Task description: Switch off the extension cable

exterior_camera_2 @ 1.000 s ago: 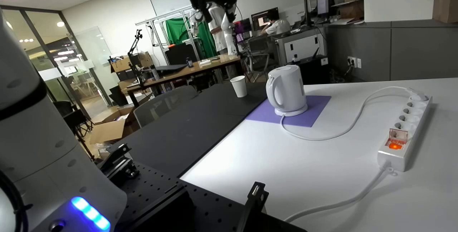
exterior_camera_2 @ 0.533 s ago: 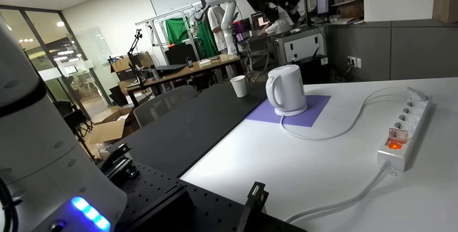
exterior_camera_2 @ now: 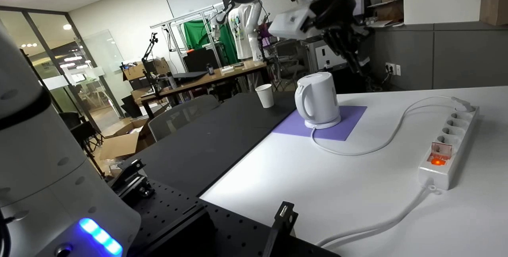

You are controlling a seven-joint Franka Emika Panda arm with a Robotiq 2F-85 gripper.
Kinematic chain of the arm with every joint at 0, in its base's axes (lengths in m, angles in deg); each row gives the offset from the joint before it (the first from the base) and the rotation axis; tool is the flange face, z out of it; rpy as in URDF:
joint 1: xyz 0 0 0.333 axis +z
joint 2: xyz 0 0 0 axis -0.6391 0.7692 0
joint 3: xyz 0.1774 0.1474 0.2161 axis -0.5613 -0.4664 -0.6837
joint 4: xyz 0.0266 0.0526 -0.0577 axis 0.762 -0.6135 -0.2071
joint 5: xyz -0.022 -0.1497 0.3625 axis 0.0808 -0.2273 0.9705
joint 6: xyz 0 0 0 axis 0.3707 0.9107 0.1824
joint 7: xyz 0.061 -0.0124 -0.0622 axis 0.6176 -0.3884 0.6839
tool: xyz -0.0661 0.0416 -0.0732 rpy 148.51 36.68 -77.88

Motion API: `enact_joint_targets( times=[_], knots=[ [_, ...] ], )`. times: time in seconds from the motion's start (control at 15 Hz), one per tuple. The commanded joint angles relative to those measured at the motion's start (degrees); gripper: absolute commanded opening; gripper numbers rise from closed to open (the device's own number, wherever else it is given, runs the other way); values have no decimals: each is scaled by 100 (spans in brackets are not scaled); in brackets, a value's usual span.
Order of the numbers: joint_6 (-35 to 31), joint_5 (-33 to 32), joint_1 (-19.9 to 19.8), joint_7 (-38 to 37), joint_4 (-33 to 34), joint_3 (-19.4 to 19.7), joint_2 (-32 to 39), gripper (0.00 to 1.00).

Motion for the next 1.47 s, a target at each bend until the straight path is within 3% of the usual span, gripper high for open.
enact_joint_targets(
  times=[0.0, 0.53, 0.6, 0.67, 0.73, 1.33, 1.4],
  knots=[
    [51, 6, -49, 0, 79, 0, 132, 21],
    [100, 76, -66, 0, 183, -17, 254, 19],
    [100, 76, -66, 0, 183, -17, 254, 5],
    [116, 157, -147, 79, 286, -91, 384, 4],
    [68, 136, -168, 68, 412, -88, 610, 0],
    [728, 13, -884, 97, 2352, -310, 2972, 0],
    [794, -826, -1406, -528, 2527, -669, 3101, 0]
  ],
)
